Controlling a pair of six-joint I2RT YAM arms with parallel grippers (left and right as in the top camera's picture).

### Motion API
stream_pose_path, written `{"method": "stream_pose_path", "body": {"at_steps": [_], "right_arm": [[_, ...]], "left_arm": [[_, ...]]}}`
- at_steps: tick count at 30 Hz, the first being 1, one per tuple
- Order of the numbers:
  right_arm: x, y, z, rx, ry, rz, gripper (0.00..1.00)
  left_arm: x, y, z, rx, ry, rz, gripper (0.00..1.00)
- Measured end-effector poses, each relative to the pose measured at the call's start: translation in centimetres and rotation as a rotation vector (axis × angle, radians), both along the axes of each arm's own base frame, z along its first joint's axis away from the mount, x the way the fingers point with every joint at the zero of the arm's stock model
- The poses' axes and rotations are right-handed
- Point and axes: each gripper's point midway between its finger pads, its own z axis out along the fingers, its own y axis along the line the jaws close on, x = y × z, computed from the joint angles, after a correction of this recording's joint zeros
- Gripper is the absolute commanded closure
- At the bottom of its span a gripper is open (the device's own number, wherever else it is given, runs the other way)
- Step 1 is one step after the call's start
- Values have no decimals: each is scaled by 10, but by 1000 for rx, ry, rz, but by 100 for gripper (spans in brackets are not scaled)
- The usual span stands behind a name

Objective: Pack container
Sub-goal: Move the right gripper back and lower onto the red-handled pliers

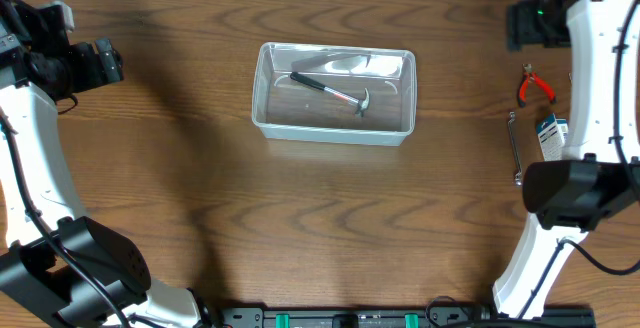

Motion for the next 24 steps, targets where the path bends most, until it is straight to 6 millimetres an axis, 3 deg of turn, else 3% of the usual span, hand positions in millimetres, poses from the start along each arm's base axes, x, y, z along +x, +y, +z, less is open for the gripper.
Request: {"method": "stream_pose_path", "body": {"at_steps": [6, 15, 20, 24], "right_arm": [[6, -21, -43, 49, 26, -71, 30], [4, -20, -132, 82, 97, -82, 30], [6, -23, -152, 86, 82, -85, 37], [24, -31, -149, 75, 1, -88, 34]], "left_arm": [[0, 0, 0, 0, 0, 0, 2], [0, 0, 0, 0, 0, 0, 2], [0, 0, 0, 0, 0, 0, 2], [0, 0, 0, 0, 0, 0, 2]]}}
